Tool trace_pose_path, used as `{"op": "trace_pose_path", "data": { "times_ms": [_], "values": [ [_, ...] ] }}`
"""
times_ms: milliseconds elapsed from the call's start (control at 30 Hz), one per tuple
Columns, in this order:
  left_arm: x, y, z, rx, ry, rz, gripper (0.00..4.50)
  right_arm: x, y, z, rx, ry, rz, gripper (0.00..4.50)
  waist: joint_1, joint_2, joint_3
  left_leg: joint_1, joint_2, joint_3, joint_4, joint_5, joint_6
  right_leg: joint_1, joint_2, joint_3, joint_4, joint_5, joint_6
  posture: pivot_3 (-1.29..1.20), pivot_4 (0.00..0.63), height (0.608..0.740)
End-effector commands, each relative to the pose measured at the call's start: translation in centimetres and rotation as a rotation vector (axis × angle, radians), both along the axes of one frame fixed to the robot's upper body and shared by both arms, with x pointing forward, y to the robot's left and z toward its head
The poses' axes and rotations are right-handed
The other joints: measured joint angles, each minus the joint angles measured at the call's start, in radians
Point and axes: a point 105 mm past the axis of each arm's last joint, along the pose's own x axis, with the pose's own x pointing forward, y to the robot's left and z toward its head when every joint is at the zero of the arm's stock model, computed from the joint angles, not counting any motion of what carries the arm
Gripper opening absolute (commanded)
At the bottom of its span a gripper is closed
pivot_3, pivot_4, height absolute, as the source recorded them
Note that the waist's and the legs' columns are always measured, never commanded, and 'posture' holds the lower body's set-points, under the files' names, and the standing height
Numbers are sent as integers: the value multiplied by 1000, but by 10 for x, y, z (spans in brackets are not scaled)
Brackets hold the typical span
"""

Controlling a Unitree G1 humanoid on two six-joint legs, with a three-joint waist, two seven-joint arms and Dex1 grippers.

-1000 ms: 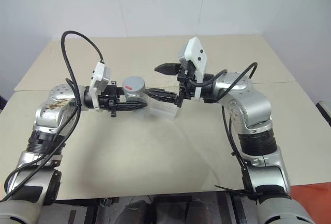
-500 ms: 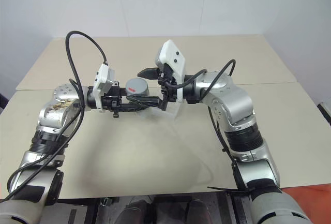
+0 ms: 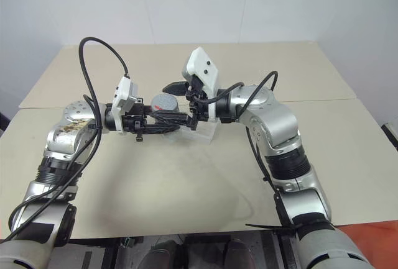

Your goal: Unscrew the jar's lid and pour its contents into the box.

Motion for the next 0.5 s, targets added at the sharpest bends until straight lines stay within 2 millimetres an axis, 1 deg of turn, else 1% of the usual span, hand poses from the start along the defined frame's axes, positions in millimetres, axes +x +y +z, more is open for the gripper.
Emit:
{"op": "trace_pose_path", "data": {
  "times_ms": [33, 200, 300, 400, 467, 500],
  "values": [
    [-2, -1, 10, -2, -50, -15, 1926, -4, 0, 17, 27, -61, 7, 2758, 0, 0, 0, 0, 0, 0, 0, 0, 0, 0, 0, 0, 0, 0, 0, 0, 150, 740],
    [-3, 0, 9, 2, -47, -16, 1926, -5, -1, 20, 30, -70, 13, 2759, 0, 0, 0, 0, 0, 0, 0, 0, 0, 0, 0, 0, 0, 0, 0, 0, 150, 740],
    [-6, 3, 2, 25, -26, -24, 1926, -1, -6, 31, 52, -88, -10, 2759, -1, 0, 0, 0, 0, 0, 0, 0, 0, 0, 0, 0, 0, 0, 0, 0, 150, 740],
    [-9, 12, -8, 65, -7, -17, 1926, 5, -21, 55, 111, -102, -46, 2759, -2, 0, 0, 0, 0, 0, 0, 0, 0, 0, 0, 0, 0, 0, 0, 0, 150, 740],
    [-9, 19, -13, 80, -1, 3, 1926, 10, -40, 72, 160, -108, -90, 2759, -3, 0, 0, 0, 0, 0, 0, 0, 0, 0, 0, 0, 0, 0, 0, 0, 150, 740],
    [-9, 21, -14, 81, -1, 10, 1926, 11, -47, 76, 172, -111, -106, 2759, 1, 0, 0, 0, 0, 1, 0, 0, 0, 0, 0, 0, 0, 0, 0, 0, 150, 740]
  ]
}}
